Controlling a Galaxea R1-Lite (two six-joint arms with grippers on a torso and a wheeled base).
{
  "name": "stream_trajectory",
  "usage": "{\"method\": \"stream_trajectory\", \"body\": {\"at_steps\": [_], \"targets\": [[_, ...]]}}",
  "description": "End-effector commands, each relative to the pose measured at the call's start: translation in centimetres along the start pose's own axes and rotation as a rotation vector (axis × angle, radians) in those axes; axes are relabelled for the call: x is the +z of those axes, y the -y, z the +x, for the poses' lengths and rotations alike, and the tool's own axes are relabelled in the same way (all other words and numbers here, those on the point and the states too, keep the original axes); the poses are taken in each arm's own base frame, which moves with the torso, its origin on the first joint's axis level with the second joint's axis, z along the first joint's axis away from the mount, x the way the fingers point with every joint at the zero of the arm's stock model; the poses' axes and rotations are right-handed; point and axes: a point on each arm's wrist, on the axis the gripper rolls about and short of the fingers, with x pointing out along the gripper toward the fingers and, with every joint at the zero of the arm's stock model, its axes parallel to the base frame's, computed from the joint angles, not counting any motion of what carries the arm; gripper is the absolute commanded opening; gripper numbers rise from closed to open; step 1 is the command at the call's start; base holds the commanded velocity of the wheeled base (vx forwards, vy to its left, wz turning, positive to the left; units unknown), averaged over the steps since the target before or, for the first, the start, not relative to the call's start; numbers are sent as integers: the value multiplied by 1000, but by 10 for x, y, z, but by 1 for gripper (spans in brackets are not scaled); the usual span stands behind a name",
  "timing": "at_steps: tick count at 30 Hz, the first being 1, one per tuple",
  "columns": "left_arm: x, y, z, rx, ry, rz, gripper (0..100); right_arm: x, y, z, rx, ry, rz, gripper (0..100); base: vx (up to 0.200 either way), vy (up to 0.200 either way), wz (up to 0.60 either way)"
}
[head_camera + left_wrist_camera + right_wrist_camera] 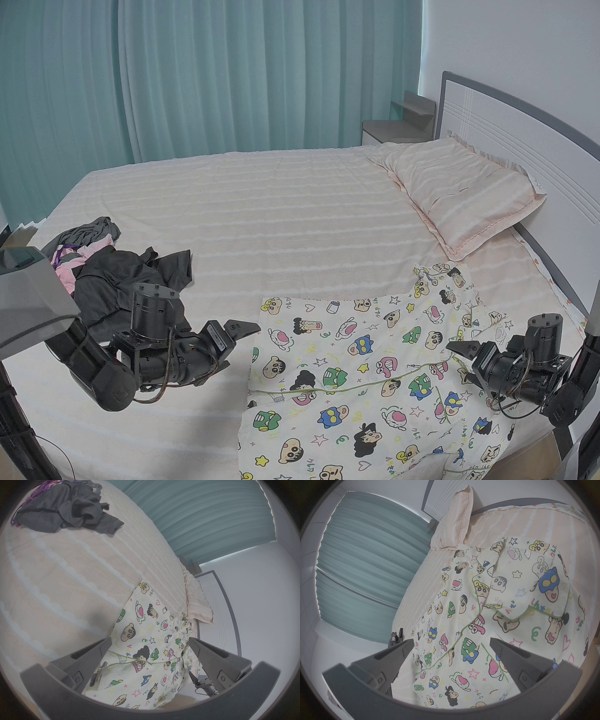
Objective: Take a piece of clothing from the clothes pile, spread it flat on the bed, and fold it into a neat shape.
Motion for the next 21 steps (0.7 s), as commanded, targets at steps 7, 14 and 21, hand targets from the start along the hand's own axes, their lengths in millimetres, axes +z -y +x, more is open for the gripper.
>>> {"method": "stream_trajectory", "body": {"at_steps": [7, 14, 21], "targets": [[-21, -11, -16, 54, -47, -19, 100, -2, 1, -4, 15, 10, -4, 100, 0, 0, 0], [-29, -17, -21, 79, -68, -24, 100, -2, 1, -7, 38, 24, -7, 100, 0, 0, 0], [-31, -15, -23, 74, -69, -56, 100, -3, 2, -7, 32, 22, -10, 100, -114, 0, 0]]}}
